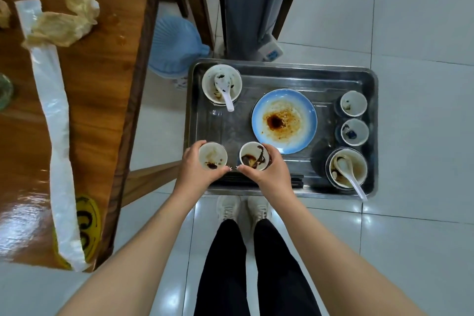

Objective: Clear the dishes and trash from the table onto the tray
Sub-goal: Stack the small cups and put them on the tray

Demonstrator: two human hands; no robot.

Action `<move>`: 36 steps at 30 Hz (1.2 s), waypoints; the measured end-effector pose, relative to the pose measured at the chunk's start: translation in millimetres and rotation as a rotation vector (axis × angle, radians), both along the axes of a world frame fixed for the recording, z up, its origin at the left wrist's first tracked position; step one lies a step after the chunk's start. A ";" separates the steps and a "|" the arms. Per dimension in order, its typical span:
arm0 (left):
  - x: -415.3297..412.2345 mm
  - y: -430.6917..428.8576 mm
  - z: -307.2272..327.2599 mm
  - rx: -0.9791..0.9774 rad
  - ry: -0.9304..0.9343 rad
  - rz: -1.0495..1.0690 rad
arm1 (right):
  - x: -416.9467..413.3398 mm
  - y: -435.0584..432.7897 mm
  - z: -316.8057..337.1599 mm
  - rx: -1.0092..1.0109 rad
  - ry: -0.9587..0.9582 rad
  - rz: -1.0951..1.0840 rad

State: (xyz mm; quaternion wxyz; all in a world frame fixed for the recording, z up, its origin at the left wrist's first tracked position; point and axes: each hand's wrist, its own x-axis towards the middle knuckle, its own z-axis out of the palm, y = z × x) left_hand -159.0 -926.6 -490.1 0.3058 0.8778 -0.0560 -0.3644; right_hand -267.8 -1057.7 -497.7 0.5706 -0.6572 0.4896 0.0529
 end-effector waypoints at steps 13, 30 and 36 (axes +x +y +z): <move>1.9 0.9 -47.8 0.044 -0.027 0.007 | 5.8 4.4 -43.0 -0.114 0.115 0.138; -1.1 5.7 -51.2 0.158 -0.029 -0.207 | 2.7 -5.1 -51.2 -0.068 0.105 0.312; -2.9 6.0 -50.3 0.153 -0.007 -0.203 | -5.4 -6.0 -52.6 -0.081 0.074 0.353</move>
